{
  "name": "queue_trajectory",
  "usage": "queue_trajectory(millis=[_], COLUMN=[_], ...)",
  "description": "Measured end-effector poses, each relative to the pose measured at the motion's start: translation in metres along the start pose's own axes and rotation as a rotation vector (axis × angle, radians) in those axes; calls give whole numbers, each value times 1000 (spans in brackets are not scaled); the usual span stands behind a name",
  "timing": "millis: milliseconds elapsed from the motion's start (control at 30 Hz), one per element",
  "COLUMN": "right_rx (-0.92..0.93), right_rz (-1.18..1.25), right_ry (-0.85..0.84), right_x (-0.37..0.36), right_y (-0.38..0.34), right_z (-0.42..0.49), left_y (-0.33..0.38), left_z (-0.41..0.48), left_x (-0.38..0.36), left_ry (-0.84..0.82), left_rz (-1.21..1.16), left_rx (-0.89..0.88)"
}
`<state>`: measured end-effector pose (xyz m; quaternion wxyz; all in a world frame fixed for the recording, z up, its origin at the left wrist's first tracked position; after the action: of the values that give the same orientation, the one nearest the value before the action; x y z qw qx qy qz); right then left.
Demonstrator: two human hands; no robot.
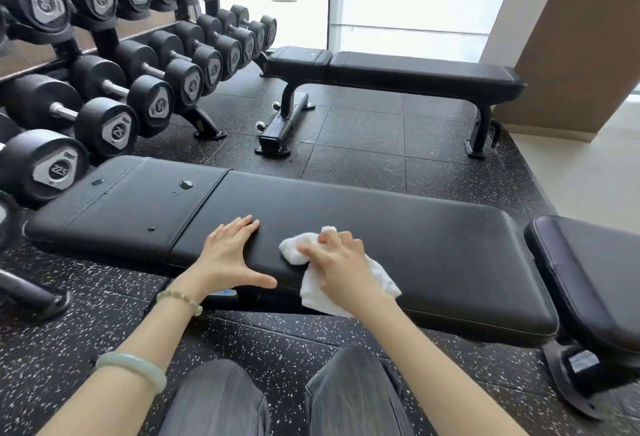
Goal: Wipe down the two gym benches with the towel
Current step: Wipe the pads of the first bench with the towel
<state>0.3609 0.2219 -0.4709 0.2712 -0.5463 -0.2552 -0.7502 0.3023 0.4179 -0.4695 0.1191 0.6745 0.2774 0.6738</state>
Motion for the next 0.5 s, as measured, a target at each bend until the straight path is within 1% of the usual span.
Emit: queue_trajectory(millis=[33, 100, 233, 333, 433, 500], right_rx=[-2, -71, -324, -453, -527, -490], right_rz=[0, -11, -64, -114, -134, -136], right_ry=[-32, -56, -85, -201, -224, -201], right_x=[1, 9, 18, -1, -12, -14], right_y=[9, 37, 116, 169, 174, 147], right_z=[-8, -19, -21, 4, 34, 50], left_y=[0, 1, 1, 2, 2, 3], left_z=[0, -1, 0, 1, 2, 2], left_x=[-1, -2, -1, -3, -3, -2], left_ry=[-5, -11, -6, -4, 6, 7], left_rz=[4, 19, 30, 32, 16, 9], left_rx=[0, -1, -1, 1, 14, 16])
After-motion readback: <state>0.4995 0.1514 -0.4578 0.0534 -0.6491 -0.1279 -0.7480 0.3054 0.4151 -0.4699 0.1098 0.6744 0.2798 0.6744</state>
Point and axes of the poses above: each hand's wrist, its own z-axis towards the middle knuckle, its own x-axis out of the back of the hand, y = z × x, the point moved 4 cm from there along z, towards the middle knuckle, and after that the axes turned 15 degrees about -z, right-handed, at the moved point
